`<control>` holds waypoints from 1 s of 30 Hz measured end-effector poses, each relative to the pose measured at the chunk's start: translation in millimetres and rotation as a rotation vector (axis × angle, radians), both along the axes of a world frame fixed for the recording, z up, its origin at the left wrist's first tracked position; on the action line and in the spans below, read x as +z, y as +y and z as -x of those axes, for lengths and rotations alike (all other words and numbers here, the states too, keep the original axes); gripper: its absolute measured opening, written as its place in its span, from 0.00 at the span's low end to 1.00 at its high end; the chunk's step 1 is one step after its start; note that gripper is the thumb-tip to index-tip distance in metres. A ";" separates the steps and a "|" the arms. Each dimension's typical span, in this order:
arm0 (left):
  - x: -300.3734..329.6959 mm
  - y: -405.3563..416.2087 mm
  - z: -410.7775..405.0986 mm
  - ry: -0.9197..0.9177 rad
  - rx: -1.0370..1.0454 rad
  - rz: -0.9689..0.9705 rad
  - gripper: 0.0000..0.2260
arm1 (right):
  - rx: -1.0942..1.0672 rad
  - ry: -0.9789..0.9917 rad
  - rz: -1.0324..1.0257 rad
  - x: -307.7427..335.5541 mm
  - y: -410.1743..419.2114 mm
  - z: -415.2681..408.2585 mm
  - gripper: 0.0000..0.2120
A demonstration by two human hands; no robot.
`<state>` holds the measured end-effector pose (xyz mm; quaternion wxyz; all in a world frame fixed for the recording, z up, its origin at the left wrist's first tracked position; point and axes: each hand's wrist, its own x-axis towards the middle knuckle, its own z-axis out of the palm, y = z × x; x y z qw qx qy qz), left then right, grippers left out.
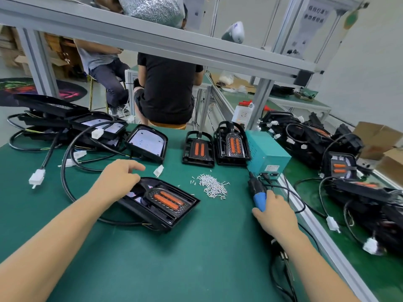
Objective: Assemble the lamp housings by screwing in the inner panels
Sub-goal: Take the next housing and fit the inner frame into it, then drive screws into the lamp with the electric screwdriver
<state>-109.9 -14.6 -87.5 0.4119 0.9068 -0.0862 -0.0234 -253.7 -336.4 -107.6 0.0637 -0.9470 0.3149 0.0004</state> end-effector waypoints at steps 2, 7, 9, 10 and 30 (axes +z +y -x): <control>3.3 -7.3 0.1 -0.012 -0.036 -0.006 0.14 | -0.026 0.033 -0.057 -1.6 -2.9 -3.3 0.21; 9.3 -28.3 -2.2 -0.033 -0.119 -0.041 0.10 | -0.059 -0.010 -0.132 -1.1 -4.1 -21.4 0.22; 11.1 -35.7 -6.0 -0.029 -0.139 -0.072 0.10 | -0.051 -0.032 -0.158 -2.8 -4.4 -28.8 0.25; 12.2 -39.2 -8.4 -0.021 -0.144 -0.093 0.10 | -0.049 -0.043 -0.173 -4.3 -4.6 -31.5 0.26; 3.6 -118.1 -33.0 0.047 -0.238 -0.731 0.18 | -0.083 -0.163 -0.193 -19.7 -4.4 -35.2 0.27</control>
